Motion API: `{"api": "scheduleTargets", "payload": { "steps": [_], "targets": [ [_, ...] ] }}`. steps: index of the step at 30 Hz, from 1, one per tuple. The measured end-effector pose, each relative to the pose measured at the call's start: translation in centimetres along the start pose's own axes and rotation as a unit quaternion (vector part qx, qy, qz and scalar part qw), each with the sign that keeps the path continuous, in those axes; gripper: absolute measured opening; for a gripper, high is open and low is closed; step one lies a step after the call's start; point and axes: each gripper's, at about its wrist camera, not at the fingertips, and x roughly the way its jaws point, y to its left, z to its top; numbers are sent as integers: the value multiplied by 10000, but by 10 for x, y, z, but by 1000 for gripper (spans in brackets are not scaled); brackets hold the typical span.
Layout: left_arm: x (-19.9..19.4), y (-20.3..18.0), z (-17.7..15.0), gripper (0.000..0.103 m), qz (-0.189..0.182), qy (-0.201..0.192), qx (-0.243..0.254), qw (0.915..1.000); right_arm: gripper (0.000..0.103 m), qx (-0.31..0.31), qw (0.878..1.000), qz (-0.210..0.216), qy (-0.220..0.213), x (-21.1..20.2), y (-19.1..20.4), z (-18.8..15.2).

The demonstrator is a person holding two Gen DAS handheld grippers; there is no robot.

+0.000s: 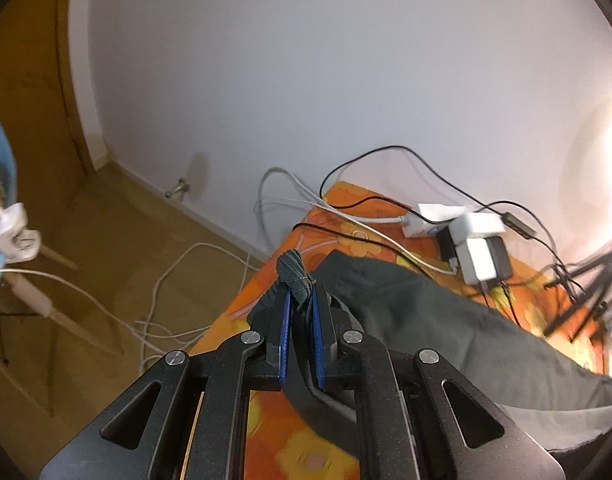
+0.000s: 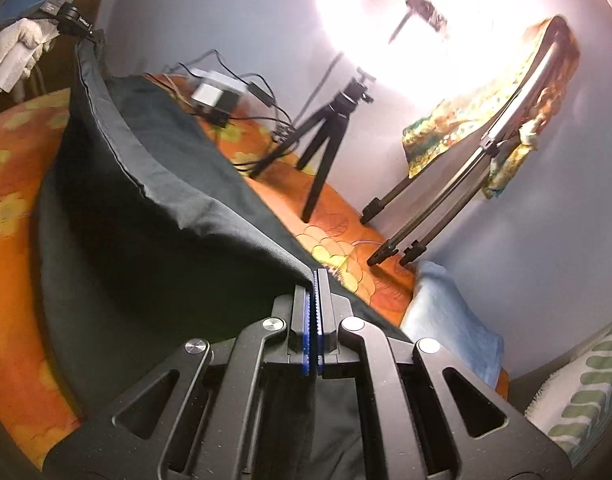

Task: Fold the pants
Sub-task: 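Lift the waistband with both tools and fold it over toward the cuffs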

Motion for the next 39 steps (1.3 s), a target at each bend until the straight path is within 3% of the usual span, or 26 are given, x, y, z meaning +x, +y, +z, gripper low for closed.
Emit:
{"api": "scheduleTargets", "payload": {
  "steps": [7, 10, 11, 12, 14, 21, 26, 32, 34, 35, 39],
  "targets": [
    [67, -33, 13, 9, 264, 324, 112, 9991, 2, 100, 9989, 79, 449, 78, -3, -1],
    [85, -41, 16, 14, 180, 521, 100, 9984, 2, 84, 9984, 69, 550, 96, -1, -4],
    [89, -43, 18, 20, 136, 581, 84, 9982, 2, 67, 9983, 51, 582, 100, -1, -4],
    [92, -44, 21, 34, 68, 645, 58, 9979, 2, 55, 9981, 31, 613, 104, -2, -5],
    [89, -43, 24, 47, -41, 643, -5, 9979, 2, 50, 9976, -21, 696, 112, -3, -7],
    [51, -1, 31, 52, -114, 255, 105, 9996, 2, 446, 9948, -194, 900, 126, -25, -11],
    [64, 23, 13, 52, -240, 599, 209, 9977, 2, 556, 9920, -257, 1102, 140, -28, -14],
    [88, 14, -7, 52, -384, 786, 307, 9957, 2, 570, 9899, -365, 1246, 152, -24, -15],
    [93, 1, -11, 44, -335, 714, 514, 9956, 2, 609, 9898, -361, 1235, 153, -26, -13],
    [93, -3, -13, 19, -298, 699, 629, 9951, 2, 619, 9898, -367, 1233, 153, -27, -13],
    [90, -24, -16, 7, 204, 379, 1156, 9924, 2, 739, 9900, -397, 1134, 150, -35, -7]
  ]
}}
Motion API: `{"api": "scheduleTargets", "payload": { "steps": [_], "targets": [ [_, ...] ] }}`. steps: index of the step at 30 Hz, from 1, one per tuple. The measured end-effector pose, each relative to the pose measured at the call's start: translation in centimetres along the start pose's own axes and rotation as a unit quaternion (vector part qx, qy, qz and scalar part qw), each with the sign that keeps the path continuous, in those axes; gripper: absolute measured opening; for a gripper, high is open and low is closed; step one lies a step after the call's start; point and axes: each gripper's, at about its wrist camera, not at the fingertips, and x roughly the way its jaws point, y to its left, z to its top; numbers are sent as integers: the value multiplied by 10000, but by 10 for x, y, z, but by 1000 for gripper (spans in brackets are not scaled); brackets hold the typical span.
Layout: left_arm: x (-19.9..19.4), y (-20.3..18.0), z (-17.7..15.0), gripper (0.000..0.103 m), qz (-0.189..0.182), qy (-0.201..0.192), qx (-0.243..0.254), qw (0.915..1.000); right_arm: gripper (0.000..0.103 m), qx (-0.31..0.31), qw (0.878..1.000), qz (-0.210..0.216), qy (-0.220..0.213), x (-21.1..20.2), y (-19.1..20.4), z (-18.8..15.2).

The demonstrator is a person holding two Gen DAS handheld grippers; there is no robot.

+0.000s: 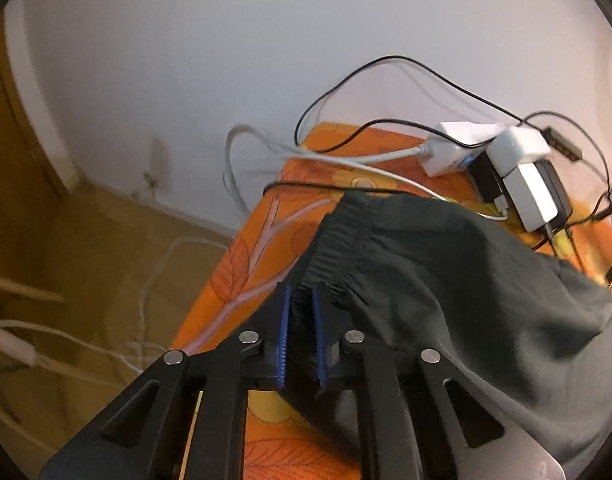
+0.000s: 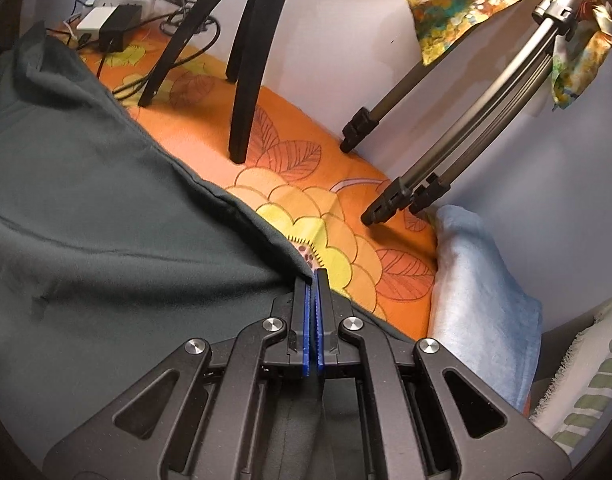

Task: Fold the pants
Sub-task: 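Open both tools to lay the waistband onto the cuffs, then raise both tools and bring the right tool to the gathered cuff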

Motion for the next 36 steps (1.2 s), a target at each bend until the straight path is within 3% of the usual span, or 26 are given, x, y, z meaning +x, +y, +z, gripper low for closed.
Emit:
{"api": "scheduleTargets", "payload": {
  "steps": [4, 8, 10, 11, 12, 15, 24, 30, 36],
  "targets": [
    [-2, 11, 8, 6, 620, -259, -357, 9971, 2, 189, 9998, -65, 95, 5, -9, 3],
    [3, 20, 10, 9, 764, -96, -415, 9962, 2, -72, 9989, 215, 401, 19, -2, -1],
    [-2, 20, 10, 11, 842, -142, -374, 9956, 2, 23, 9991, 277, 315, 14, -4, -2],
    [-2, 20, 10, 18, 831, -116, -389, 9957, 5, 90, 9990, 361, 263, 9, -7, -3],
    [-4, 23, 10, 31, 798, -70, -432, 9958, 10, 168, 9988, 403, 209, 3, -10, -3],
    [-21, 24, 11, 38, 685, -190, -499, 9962, 51, 310, 9985, 445, -91, -25, -18, -8],
    [-108, -2, 14, 38, 212, -736, -148, 9969, 54, 960, 9914, 570, -681, -134, -65, -47],
    [-185, -38, 16, 38, -324, -1105, 272, 9930, 54, 1617, 9819, 525, -837, -209, -105, -109],
    [-263, -77, 9, 38, -745, -1309, 791, 9854, 54, 2021, 9749, 513, -779, -263, -118, -182]
  ]
}}
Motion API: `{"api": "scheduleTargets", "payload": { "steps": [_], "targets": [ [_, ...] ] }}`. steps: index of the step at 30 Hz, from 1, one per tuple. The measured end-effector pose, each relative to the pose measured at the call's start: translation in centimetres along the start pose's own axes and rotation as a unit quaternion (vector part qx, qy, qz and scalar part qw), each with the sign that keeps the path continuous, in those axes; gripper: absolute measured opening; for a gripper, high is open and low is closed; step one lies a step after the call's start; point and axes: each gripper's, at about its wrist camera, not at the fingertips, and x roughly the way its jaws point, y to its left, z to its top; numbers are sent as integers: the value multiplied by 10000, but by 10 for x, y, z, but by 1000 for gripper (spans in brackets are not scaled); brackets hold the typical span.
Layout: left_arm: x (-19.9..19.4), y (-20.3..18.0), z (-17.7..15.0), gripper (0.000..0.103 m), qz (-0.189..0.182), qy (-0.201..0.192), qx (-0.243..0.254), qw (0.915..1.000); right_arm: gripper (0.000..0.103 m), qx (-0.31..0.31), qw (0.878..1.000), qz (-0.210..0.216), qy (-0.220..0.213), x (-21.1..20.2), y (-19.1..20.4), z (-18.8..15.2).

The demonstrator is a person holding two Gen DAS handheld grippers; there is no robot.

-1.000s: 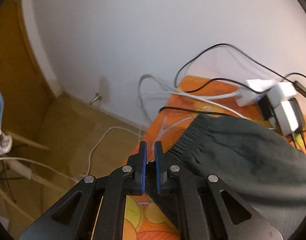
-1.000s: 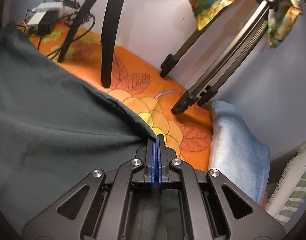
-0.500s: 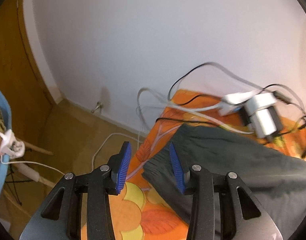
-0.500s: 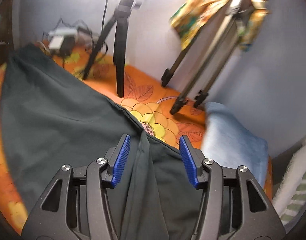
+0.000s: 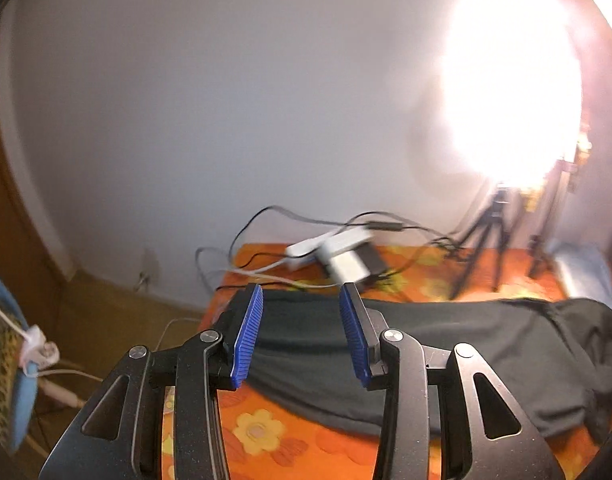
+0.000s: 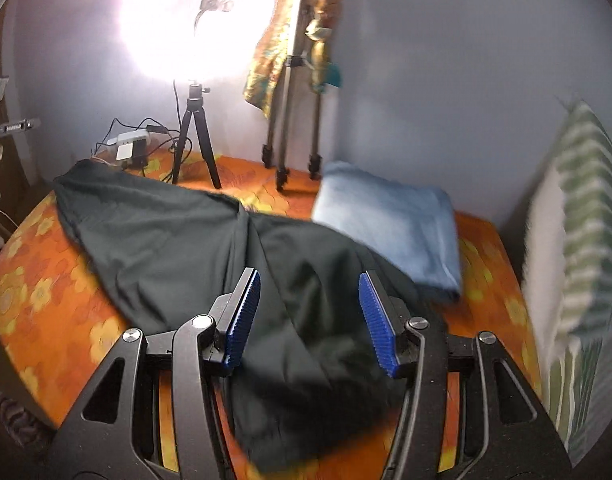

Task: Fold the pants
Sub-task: 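Raise both tools and bring the right tool to the gathered cuff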

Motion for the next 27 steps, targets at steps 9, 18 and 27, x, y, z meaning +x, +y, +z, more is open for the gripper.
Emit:
{"api": "scheduleTargets", "payload": {
  "steps": [9, 18, 27],
  "targets": [
    [-95, -70, 33, 38, -381, -230, 510, 9977, 54, 171, 9995, 234, -152, -65, -22, -61],
    [-125, -146, -20, 39, -1102, -160, 782, 9907, 54, -6, 9981, 575, 208, -71, -23, -119],
    [-98, -240, -134, 39, -2056, 632, 1021, 9712, 54, -703, 9917, 775, 741, -58, 7, -149]
  ]
}}
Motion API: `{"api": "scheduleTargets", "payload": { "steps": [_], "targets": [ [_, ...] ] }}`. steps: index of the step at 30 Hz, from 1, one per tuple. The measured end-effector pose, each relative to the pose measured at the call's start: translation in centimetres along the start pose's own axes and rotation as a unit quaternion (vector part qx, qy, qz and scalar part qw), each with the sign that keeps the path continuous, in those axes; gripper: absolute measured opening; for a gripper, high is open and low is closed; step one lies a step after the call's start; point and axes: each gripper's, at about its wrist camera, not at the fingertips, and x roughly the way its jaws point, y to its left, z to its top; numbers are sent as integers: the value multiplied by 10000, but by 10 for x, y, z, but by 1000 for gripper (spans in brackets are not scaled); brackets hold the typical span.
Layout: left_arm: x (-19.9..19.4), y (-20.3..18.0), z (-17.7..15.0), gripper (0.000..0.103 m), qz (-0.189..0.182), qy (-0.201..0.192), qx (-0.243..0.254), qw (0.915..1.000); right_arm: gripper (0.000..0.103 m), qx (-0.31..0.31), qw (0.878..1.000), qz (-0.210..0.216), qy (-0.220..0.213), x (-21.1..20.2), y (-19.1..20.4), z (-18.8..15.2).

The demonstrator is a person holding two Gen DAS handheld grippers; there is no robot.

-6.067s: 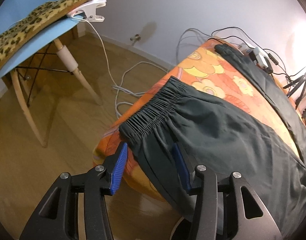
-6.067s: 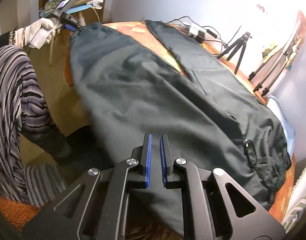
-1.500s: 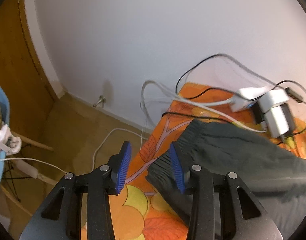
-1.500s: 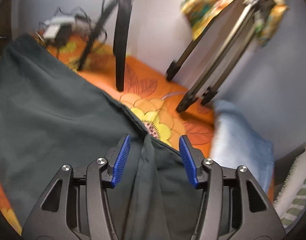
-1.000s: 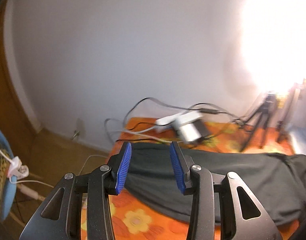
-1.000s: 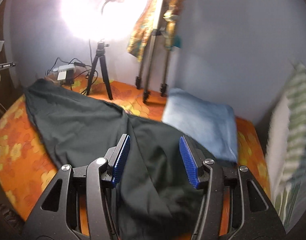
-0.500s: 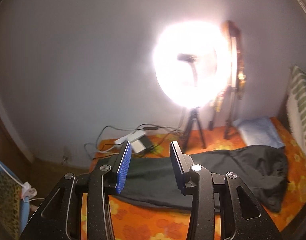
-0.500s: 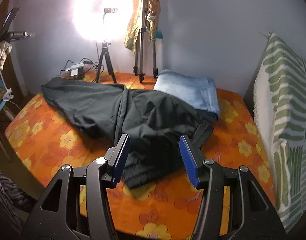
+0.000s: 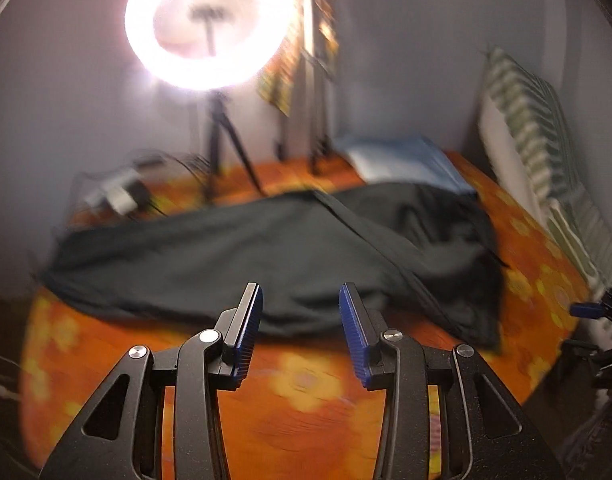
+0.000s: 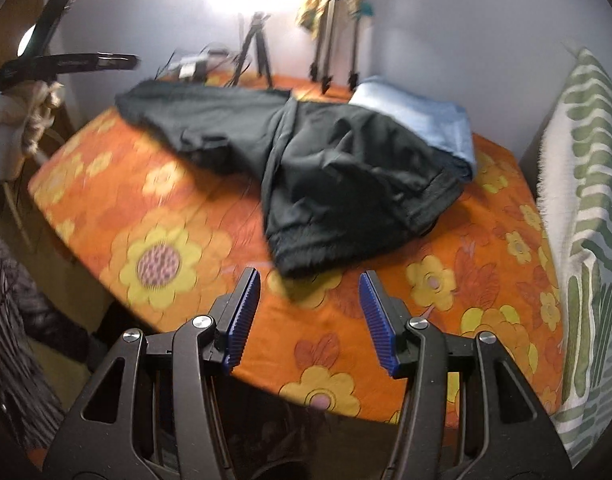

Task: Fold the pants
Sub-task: 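Raise both tools and bring the right tool to the gathered cuff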

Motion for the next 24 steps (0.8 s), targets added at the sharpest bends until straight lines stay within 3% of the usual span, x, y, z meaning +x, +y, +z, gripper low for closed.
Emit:
{"api": "scheduleTargets", "payload": {
  "steps": [4, 8, 16, 24],
  "targets": [
    [29, -28, -20, 39, -288, 261, 0, 9992, 54, -265, 9995, 135, 91, 22, 9, -3],
    [47, -32, -28, 38, -391, 448, -113, 9982, 54, -668, 9974, 147, 221, 53, 17, -1],
    [79, -38, -26, 38, -519, 690, -97, 9962, 54, -1225, 9917, 33, 387, 96, 31, -2],
    [95, -46, -25, 38, -553, 827, -57, 9950, 56, -1369, 9896, -131, 416, 122, 31, 7]
  ]
}}
